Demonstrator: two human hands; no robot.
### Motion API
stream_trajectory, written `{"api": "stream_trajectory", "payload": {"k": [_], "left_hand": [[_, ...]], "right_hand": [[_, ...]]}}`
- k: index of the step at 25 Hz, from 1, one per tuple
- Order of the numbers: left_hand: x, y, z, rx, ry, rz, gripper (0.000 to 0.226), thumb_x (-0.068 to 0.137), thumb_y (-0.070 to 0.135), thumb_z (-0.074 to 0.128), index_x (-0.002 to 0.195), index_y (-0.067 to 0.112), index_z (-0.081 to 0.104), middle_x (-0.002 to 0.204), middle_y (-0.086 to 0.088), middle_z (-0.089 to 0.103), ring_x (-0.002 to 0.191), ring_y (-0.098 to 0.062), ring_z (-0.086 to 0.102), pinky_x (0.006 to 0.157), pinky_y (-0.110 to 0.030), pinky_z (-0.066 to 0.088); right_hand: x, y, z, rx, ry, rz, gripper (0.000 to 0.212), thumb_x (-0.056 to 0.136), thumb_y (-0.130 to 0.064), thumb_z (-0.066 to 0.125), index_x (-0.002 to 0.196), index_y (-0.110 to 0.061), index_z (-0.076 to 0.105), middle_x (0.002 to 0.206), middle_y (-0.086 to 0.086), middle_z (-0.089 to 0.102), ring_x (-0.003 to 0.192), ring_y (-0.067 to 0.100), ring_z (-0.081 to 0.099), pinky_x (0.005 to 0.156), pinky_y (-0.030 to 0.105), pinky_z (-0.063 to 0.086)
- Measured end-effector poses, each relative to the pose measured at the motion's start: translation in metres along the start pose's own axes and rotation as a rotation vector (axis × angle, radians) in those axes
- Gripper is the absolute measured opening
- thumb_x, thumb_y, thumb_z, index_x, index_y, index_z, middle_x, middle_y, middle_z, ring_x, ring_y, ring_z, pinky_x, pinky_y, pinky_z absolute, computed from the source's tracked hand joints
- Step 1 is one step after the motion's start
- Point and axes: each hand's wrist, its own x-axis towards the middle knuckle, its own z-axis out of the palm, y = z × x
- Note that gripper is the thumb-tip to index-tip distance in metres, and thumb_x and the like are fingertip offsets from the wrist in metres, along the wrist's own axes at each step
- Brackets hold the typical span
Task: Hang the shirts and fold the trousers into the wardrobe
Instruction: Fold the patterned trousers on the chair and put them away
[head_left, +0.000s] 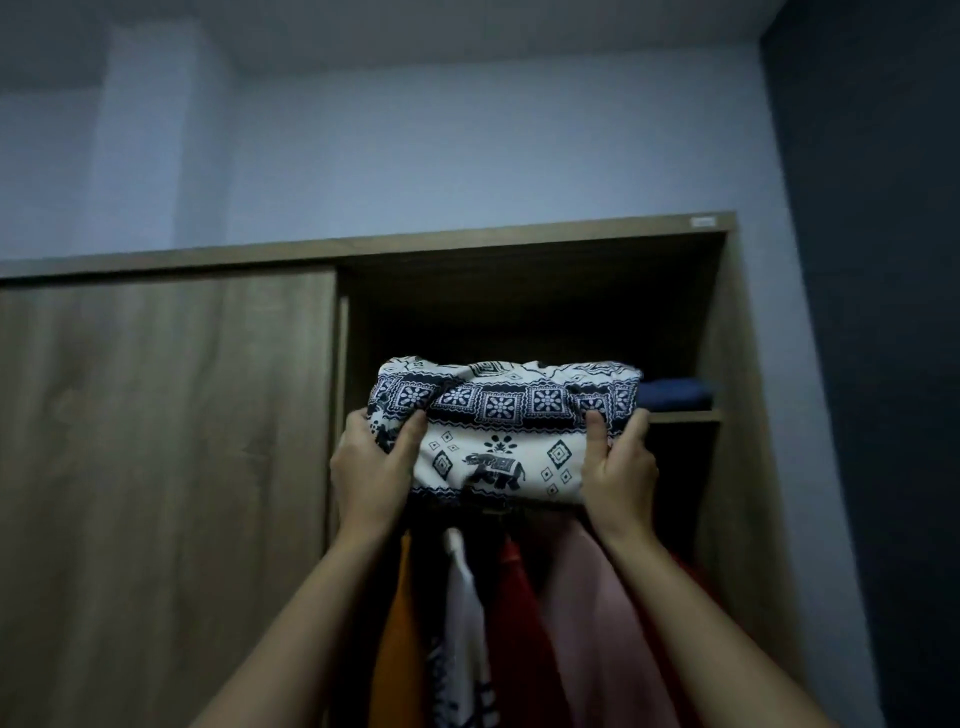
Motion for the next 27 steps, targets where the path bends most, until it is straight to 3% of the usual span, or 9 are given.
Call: {"api": "stream_trajectory", "payload": {"k": [3, 6, 9, 12, 18, 21, 23, 25, 27], "left_hand": [[0.012, 0.02, 0.073, -0.056, -0.046, 0.001, 0.044, 0.082, 0.049, 0.065, 0.094, 0.009, 0.054, 0.092, -0.009, 0.063, 0.089, -0.028, 0.059, 0.075, -0.034, 0.043], [0.035, 0.032, 0.135, -0.095, -0.075, -0.035, 0.051, 0.082, 0.051, 0.063, 0.099, 0.004, 0.056, 0.097, -0.013, 0.065, 0.094, -0.032, 0.06, 0.08, -0.037, 0.046], [0.069, 0.037, 0.193, -0.066, -0.146, -0.105, 0.059, 0.078, 0.057, 0.062, 0.103, 0.004, 0.059, 0.103, -0.016, 0.066, 0.1, -0.034, 0.06, 0.083, -0.036, 0.047], [0.108, 0.037, 0.244, -0.015, -0.205, -0.21, 0.065, 0.075, 0.057, 0.063, 0.107, 0.001, 0.062, 0.11, -0.018, 0.065, 0.104, -0.036, 0.059, 0.083, -0.035, 0.047], [0.149, 0.023, 0.312, 0.051, -0.306, -0.354, 0.071, 0.078, 0.046, 0.065, 0.129, 0.001, 0.043, 0.131, -0.02, 0.052, 0.119, -0.036, 0.052, 0.096, -0.036, 0.044], [0.159, 0.014, 0.329, 0.312, -0.575, -0.258, 0.055, 0.091, 0.043, 0.046, 0.13, 0.004, 0.049, 0.137, -0.019, 0.05, 0.123, -0.032, 0.049, 0.099, -0.032, 0.04], [0.159, 0.014, 0.326, 0.396, -0.746, -0.19, 0.046, 0.096, 0.037, 0.039, 0.127, 0.006, 0.054, 0.135, -0.018, 0.051, 0.117, -0.029, 0.052, 0.092, -0.031, 0.042], [0.157, 0.014, 0.317, 0.506, -0.755, -0.14, 0.059, 0.092, 0.056, 0.041, 0.128, 0.011, 0.053, 0.134, -0.014, 0.052, 0.114, -0.029, 0.054, 0.089, -0.032, 0.046], [0.152, 0.013, 0.302, 0.656, -0.62, 0.083, 0.076, 0.083, 0.073, 0.038, 0.134, 0.019, 0.046, 0.137, -0.013, 0.048, 0.12, -0.031, 0.051, 0.095, -0.037, 0.044]], "right_hand": [[0.056, 0.034, -0.024, -0.105, 0.024, -0.042, 0.053, 0.093, -0.052, 0.031, 0.102, 0.0, 0.039, 0.052, 0.009, 0.049, 0.047, 0.03, 0.051, 0.045, 0.031, 0.032], [0.118, 0.058, -0.032, -0.205, -0.051, -0.024, 0.034, 0.097, -0.037, 0.041, 0.102, -0.004, 0.036, 0.057, 0.001, 0.047, 0.05, 0.022, 0.048, 0.047, 0.031, 0.028], [0.182, 0.085, -0.022, -0.387, -0.181, 0.044, 0.037, 0.098, -0.039, 0.038, 0.111, -0.005, 0.035, 0.083, 0.013, 0.061, 0.075, 0.03, 0.058, 0.06, 0.034, 0.035], [0.234, 0.108, -0.002, -0.571, -0.257, 0.071, 0.049, 0.098, -0.04, 0.037, 0.129, -0.003, 0.031, 0.115, 0.024, 0.057, 0.105, 0.04, 0.054, 0.069, 0.037, 0.037], [0.282, 0.155, 0.04, -0.749, -0.325, 0.092, 0.042, 0.098, -0.032, 0.041, 0.127, -0.003, 0.038, 0.127, 0.023, 0.052, 0.116, 0.04, 0.049, 0.081, 0.039, 0.041], [0.291, 0.176, 0.057, -0.93, -0.452, 0.228, 0.04, 0.094, -0.023, 0.048, 0.13, -0.007, 0.045, 0.134, 0.016, 0.048, 0.121, 0.034, 0.048, 0.091, 0.039, 0.044], [0.285, 0.182, 0.059, -1.068, -0.526, 0.284, 0.043, 0.092, -0.028, 0.05, 0.131, -0.008, 0.048, 0.136, 0.011, 0.048, 0.123, 0.029, 0.048, 0.091, 0.035, 0.045], [0.275, 0.186, 0.059, -1.198, -0.432, 0.129, 0.052, 0.092, -0.046, 0.047, 0.129, -0.009, 0.05, 0.131, 0.012, 0.051, 0.118, 0.028, 0.05, 0.083, 0.033, 0.045], [0.262, 0.183, 0.054, -1.215, -0.311, -0.197, 0.061, 0.091, -0.059, 0.037, 0.126, -0.01, 0.049, 0.125, 0.013, 0.052, 0.112, 0.03, 0.05, 0.076, 0.035, 0.044]]}}
